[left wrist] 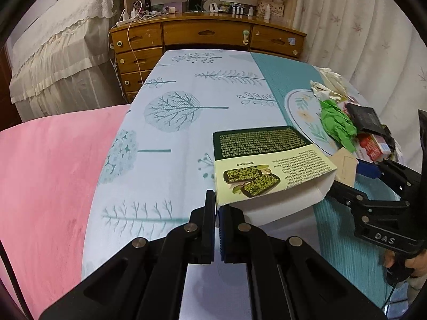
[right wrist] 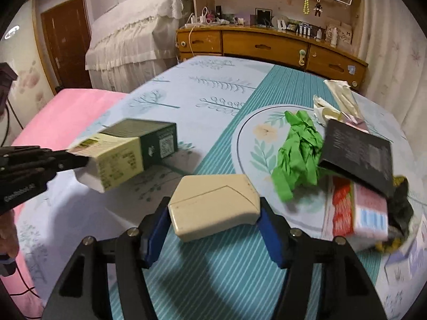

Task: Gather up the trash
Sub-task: 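Carry the green snack box and cream box down over the floor bin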

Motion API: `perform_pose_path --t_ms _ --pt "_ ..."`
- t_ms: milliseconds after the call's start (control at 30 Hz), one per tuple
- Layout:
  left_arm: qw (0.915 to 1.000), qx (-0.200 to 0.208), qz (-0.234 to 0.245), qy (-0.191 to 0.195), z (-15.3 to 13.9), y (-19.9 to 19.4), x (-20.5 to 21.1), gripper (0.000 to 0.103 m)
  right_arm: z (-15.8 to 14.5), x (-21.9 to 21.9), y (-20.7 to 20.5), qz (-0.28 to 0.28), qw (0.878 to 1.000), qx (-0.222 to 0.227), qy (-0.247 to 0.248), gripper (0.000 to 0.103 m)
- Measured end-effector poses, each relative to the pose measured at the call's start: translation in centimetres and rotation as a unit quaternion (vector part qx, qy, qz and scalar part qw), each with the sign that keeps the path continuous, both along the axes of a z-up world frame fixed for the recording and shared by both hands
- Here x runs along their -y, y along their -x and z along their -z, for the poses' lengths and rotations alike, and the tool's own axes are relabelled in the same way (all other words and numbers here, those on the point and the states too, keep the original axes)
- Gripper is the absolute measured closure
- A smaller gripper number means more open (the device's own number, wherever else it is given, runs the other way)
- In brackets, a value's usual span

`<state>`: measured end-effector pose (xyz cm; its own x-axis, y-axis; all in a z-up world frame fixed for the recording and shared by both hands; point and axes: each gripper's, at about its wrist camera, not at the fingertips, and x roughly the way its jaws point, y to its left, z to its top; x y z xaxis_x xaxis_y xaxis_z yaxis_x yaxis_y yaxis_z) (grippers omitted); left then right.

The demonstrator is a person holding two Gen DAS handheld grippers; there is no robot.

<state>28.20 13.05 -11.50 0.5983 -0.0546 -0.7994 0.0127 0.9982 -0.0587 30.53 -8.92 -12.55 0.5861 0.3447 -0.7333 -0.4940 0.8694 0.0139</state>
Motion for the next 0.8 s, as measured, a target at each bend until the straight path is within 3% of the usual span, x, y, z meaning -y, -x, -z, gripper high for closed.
perform_pose_path --t_ms 467,800 --pt "0.9990 0.027 0.033 0.013 -3.8 12.4 1.2 0.103 -3.5 1.2 14.3 -0.042 0.998 0.018 -0.045 0.040" --pt "0.9972 0.045 0.053 0.028 -5.2 19.6 1.9 0.103 -3.9 2.1 20.5 -0.040 0.997 0.024 -0.059 0.040"
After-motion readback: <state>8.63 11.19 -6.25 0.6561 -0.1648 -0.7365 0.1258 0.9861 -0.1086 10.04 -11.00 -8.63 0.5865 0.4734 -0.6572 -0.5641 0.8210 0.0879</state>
